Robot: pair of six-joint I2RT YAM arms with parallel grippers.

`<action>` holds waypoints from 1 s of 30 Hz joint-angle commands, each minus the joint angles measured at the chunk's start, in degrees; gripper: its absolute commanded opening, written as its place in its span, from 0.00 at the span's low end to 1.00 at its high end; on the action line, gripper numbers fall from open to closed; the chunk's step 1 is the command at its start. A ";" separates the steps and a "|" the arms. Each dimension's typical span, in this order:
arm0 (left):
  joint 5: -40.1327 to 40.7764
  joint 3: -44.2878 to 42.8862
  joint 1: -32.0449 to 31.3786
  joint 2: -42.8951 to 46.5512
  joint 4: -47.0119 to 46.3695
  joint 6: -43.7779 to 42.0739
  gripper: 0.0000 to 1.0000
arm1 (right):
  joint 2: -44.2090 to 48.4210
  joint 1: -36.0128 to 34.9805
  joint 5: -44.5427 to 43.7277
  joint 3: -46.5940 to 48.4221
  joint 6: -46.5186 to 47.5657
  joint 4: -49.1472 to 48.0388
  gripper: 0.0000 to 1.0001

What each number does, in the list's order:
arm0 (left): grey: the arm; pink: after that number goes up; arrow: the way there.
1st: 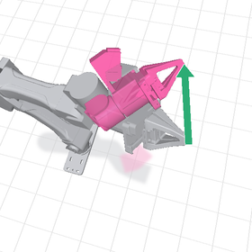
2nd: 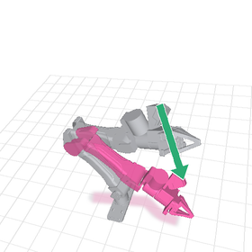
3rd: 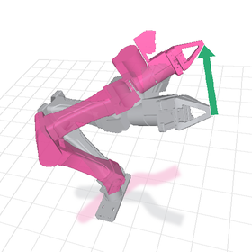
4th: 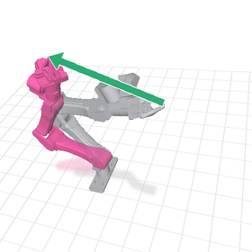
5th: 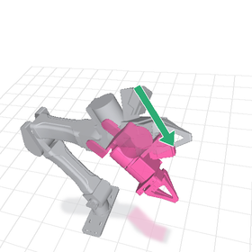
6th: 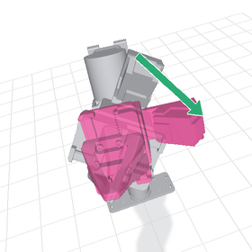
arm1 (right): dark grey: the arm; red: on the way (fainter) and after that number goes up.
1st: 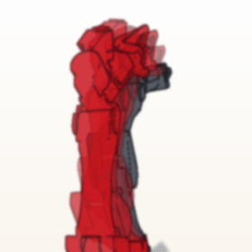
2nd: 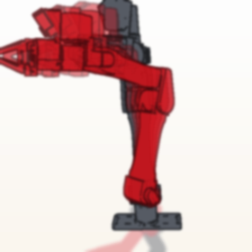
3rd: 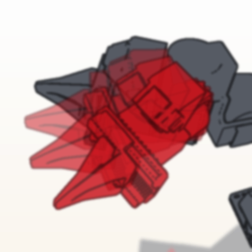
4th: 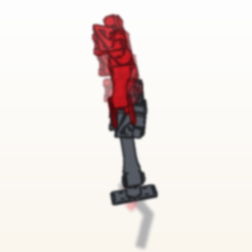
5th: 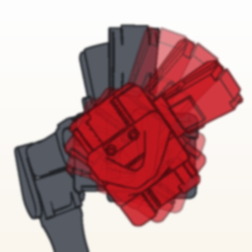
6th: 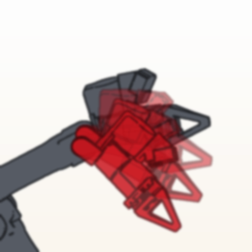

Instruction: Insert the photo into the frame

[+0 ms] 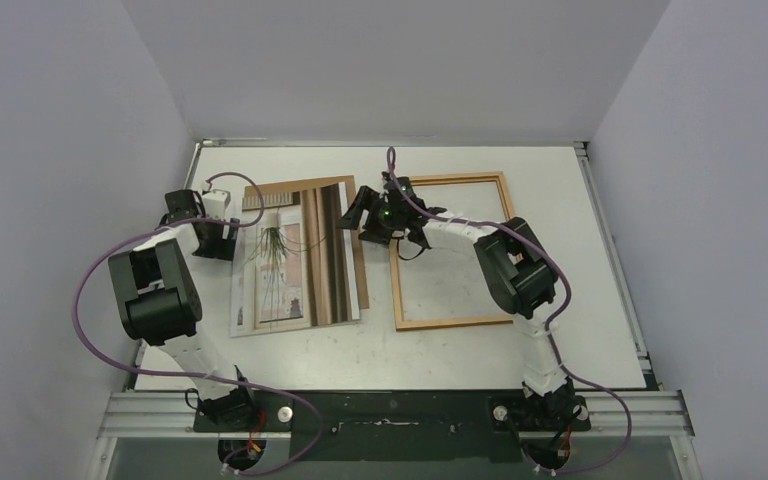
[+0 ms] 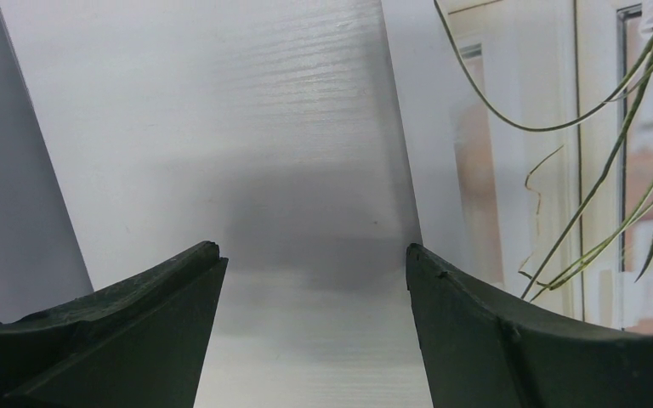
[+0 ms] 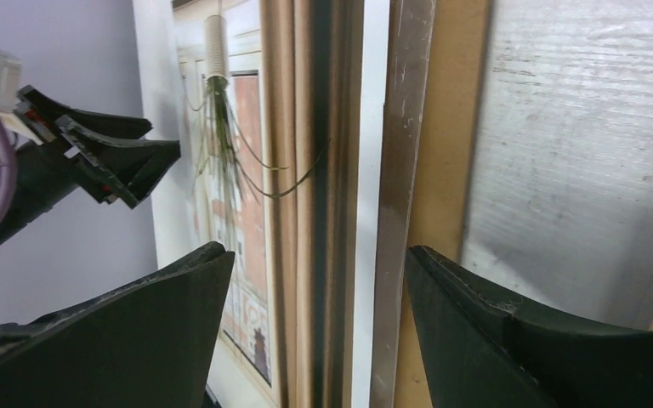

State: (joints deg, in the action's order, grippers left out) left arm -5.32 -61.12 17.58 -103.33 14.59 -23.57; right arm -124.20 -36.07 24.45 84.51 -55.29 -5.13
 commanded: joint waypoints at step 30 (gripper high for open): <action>-0.82 1.62 -1.68 -1.96 1.93 -0.62 0.77 | 6.05 -4.42 14.20 -7.44 -15.58 -30.48 0.66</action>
State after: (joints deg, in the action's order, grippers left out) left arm -5.39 -61.10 16.78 -103.37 14.11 -23.64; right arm -119.35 -39.11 38.04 74.06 -75.20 -38.02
